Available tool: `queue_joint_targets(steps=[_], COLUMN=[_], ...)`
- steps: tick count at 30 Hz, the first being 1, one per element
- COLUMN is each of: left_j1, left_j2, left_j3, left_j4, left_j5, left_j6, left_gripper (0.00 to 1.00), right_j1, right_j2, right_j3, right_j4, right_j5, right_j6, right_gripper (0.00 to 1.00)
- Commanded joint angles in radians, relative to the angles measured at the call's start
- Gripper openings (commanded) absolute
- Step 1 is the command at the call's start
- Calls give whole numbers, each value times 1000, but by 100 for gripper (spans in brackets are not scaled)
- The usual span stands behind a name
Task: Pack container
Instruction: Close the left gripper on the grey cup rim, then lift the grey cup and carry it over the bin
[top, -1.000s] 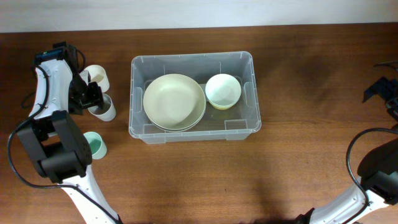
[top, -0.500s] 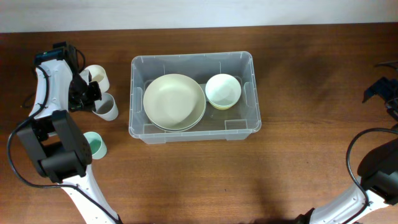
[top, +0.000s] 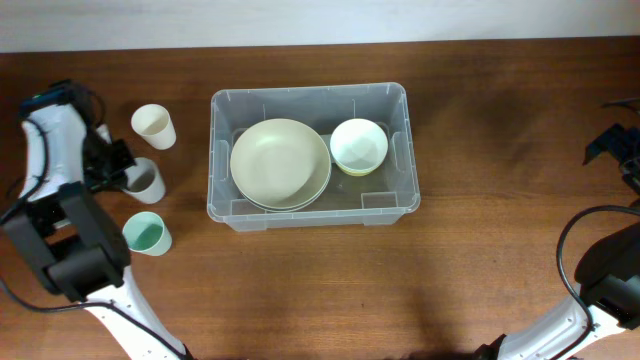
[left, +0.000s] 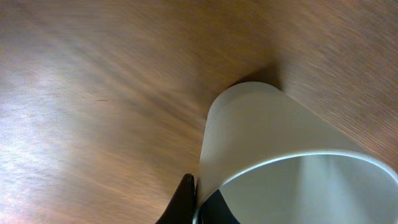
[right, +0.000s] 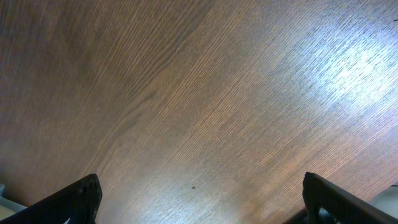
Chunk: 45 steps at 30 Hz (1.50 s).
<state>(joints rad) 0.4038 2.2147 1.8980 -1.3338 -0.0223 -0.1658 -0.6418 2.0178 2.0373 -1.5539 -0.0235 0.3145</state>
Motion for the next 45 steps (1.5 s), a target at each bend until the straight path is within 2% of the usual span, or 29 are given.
queue_joint_targets(steps=[1, 7, 14, 19, 21, 26, 36, 41, 45], left_j1=[56, 125, 162, 108, 21, -225, -780, -925, -990], left_j2=[18, 15, -37, -116, -164, -199, -55, 42, 104], left_j3=[11, 112, 370, 586, 665, 686, 680, 679, 679], left_j4=[11, -11, -130, -211, -204, -179, -187, -209, -247], left_j5=[-19, -18, -18, 122, 156, 158, 157, 157, 158], left_j6=[-25, -51, -67, -80, -73, -42, -42, -8, -8], left_gripper=[1, 1, 1, 1, 1, 1, 1, 1, 1], right_j1=[0, 0, 0, 0, 0, 0, 0, 0, 0], right_j2=[-24, -24, -24, -24, -24, -24, -24, -24, -24], right_j3=[-2, -2, -2, -2, -2, -2, -2, -2, -2], right_j4=[2, 2, 2, 2, 2, 2, 2, 2, 2], right_j5=[9, 9, 9, 9, 9, 9, 9, 9, 9], right_j6=[8, 8, 8, 8, 8, 8, 8, 8, 8], right_gripper=[99, 99, 99, 99, 99, 99, 99, 99, 99])
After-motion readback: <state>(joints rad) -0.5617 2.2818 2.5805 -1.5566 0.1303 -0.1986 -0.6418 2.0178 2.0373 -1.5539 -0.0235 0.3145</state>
